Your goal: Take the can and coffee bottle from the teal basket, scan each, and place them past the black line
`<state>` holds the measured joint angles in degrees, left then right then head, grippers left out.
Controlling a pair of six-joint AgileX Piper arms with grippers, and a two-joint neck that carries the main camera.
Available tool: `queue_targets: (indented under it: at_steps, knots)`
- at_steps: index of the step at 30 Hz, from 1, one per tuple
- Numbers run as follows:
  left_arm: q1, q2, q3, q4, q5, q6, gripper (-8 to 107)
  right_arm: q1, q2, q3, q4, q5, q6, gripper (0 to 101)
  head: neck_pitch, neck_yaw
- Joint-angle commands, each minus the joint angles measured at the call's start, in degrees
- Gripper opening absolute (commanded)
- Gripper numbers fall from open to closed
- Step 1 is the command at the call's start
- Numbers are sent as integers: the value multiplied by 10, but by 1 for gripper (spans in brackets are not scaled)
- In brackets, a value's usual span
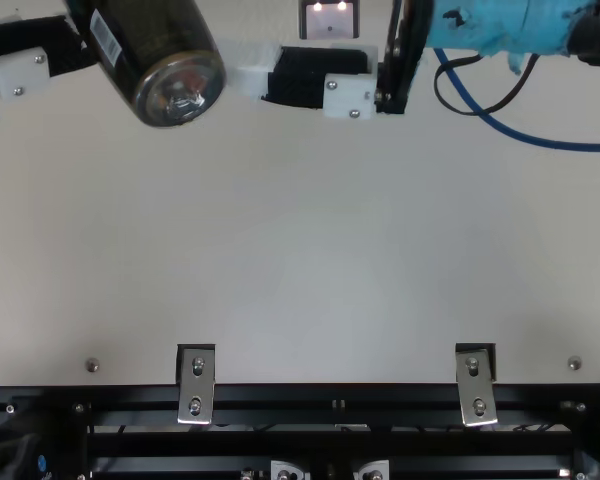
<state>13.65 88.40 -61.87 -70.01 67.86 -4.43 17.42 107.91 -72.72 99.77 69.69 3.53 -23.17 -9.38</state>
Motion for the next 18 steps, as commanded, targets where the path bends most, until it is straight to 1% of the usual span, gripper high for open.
queue_targets:
  at_steps: [1, 3, 10, 13, 16, 18]
  knots:
    - [0, 0, 0, 0, 0, 0, 10, 6, 0, -1, 2, 2, 8, 101, -18, -4]
    - [0, 0, 0, 0, 0, 0, 10, 11, 0, 3, 2, 2, 11, 101, -18, -4]
    - [0, 0, 0, 0, 0, 0, 10, 22, 5, 47, 2, 2, -8, 101, -18, -4]
    - [0, 0, 0, 0, 0, 0, 10, 23, 8, 58, 2, 2, -16, 101, -18, -4]
    - [0, 0, 0, 0, 0, 0, 10, 22, 8, 55, 2, 2, -17, 101, -18, -4]
    - [0, 0, 0, 0, 0, 0, 10, 20, 6, 44, 2, 2, -14, 101, -18, -4]
